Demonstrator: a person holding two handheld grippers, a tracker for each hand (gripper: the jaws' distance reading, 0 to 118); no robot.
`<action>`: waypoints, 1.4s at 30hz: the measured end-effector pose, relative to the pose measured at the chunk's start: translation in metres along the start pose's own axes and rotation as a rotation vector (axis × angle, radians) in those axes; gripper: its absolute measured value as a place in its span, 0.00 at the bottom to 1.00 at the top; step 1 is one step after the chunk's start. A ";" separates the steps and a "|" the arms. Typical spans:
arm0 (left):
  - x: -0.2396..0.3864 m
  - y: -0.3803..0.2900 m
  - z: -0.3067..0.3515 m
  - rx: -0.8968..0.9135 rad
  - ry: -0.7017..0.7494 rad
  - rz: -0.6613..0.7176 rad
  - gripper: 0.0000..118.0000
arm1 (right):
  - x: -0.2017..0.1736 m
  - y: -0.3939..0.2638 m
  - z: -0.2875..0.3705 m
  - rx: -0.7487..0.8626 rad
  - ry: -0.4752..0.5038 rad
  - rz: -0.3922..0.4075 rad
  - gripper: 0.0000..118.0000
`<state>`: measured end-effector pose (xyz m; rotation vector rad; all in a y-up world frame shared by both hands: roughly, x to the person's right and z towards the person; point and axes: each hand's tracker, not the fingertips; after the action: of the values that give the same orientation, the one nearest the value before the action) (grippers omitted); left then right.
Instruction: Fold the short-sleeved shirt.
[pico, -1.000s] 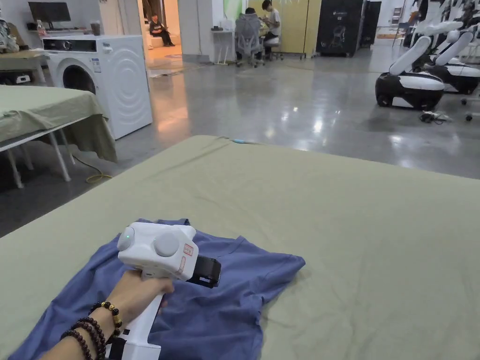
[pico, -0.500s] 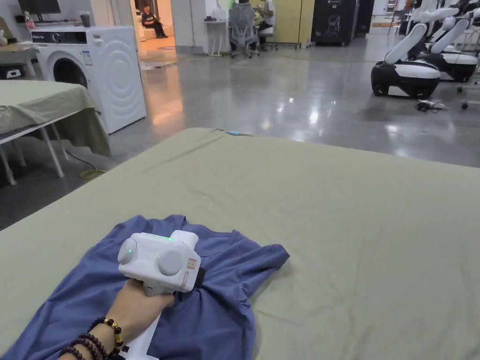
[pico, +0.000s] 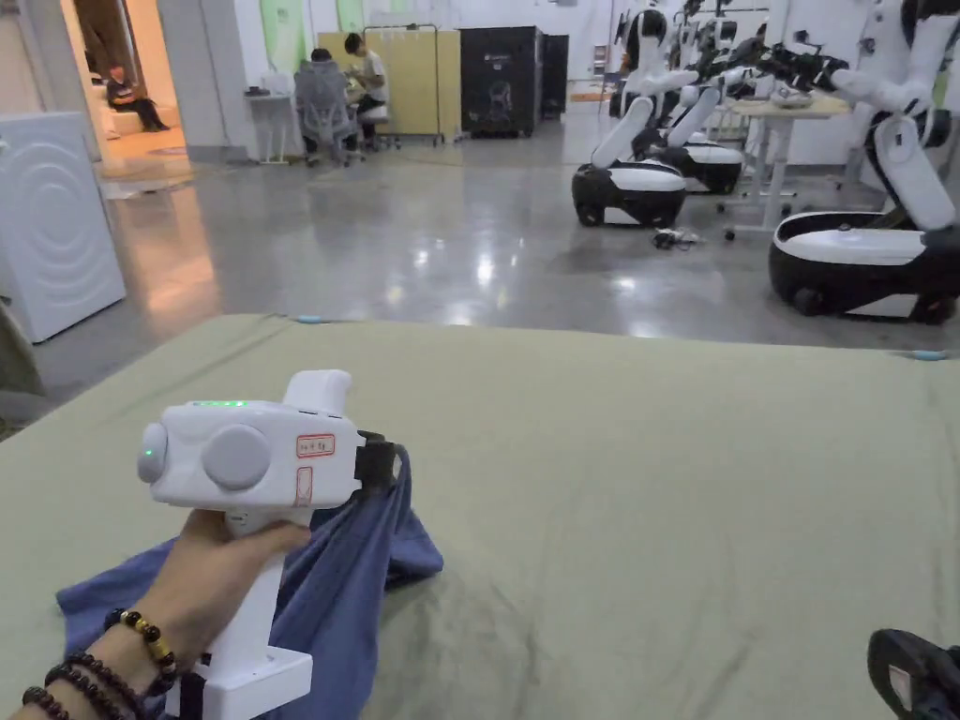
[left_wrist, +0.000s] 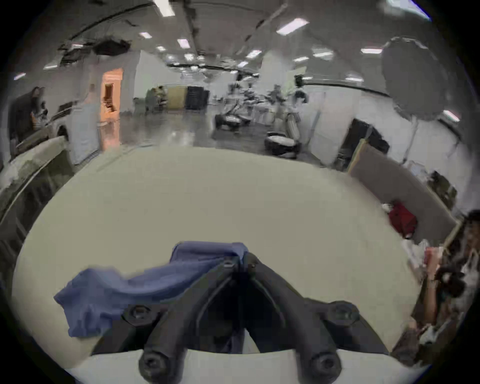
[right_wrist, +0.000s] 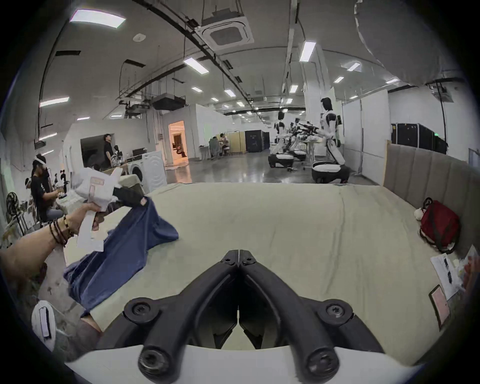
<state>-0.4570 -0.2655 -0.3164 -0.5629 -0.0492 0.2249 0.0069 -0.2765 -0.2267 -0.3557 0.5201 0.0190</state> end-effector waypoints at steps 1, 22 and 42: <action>0.026 0.008 -0.005 0.029 -0.051 -0.022 0.00 | 0.005 -0.001 0.004 0.006 -0.012 -0.011 0.02; 0.464 -0.053 -0.269 -0.311 -0.624 -0.389 0.00 | 0.140 -0.027 0.088 0.023 -0.327 -0.200 0.02; 0.244 -0.059 0.014 0.154 -0.285 -0.178 0.88 | 0.080 -0.019 0.102 0.053 -0.173 -0.135 0.02</action>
<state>-0.2092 -0.2513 -0.2765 -0.3669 -0.3544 0.1329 0.1277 -0.2656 -0.1770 -0.3335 0.3238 -0.0931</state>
